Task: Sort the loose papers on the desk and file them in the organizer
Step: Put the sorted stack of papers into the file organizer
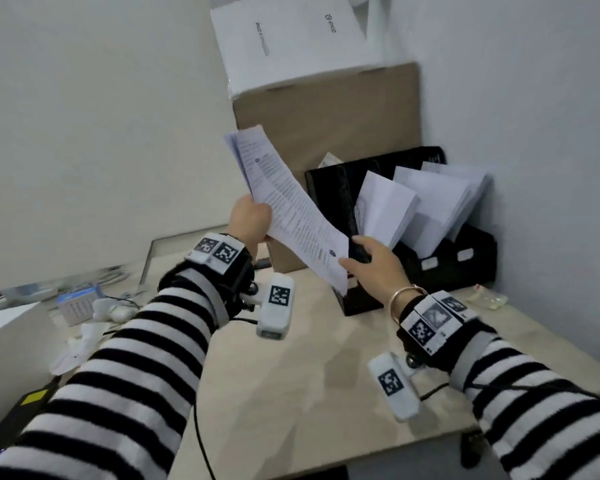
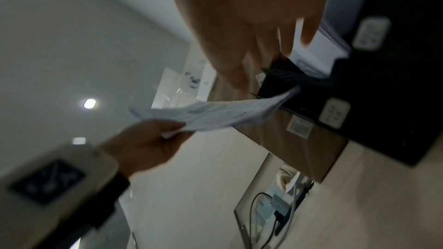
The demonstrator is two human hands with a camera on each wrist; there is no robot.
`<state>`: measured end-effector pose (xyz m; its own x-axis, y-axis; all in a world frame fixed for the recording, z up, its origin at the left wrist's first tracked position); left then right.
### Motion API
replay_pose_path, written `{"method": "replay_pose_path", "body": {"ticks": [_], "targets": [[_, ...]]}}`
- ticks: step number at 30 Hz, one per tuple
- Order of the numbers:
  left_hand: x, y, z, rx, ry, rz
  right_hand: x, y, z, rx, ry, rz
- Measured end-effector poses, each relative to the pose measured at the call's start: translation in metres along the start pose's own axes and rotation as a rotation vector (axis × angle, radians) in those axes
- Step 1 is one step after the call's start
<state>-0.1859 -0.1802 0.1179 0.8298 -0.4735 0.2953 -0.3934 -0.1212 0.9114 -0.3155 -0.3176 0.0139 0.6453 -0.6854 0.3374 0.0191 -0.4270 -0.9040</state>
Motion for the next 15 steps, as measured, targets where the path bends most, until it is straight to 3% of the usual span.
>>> {"method": "replay_pose_path", "body": {"ticks": [3,9,15], "targets": [[0.01,0.025,0.013,0.198,-0.001,0.018,-0.002,-0.017,0.005,-0.107,-0.217,-0.088],[0.02,0.054,0.039,0.397,0.079,0.08,0.009,-0.049,0.016,-0.576,-0.209,-0.32],[0.041,0.064,0.062,0.332,0.138,0.002,0.044,-0.037,0.023,-0.58,-0.171,-0.249]]}}
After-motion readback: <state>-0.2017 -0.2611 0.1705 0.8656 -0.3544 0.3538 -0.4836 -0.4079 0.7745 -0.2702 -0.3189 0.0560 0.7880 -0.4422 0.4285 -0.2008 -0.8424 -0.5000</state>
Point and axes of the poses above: each hand's wrist, its own x-axis towards the middle knuckle, its own z-axis out of the palm, y = z × x, the point moved 3 cm from there along x, towards the middle knuckle, and after that the axes turned 3 degrees about x, right-handed, at the moved point
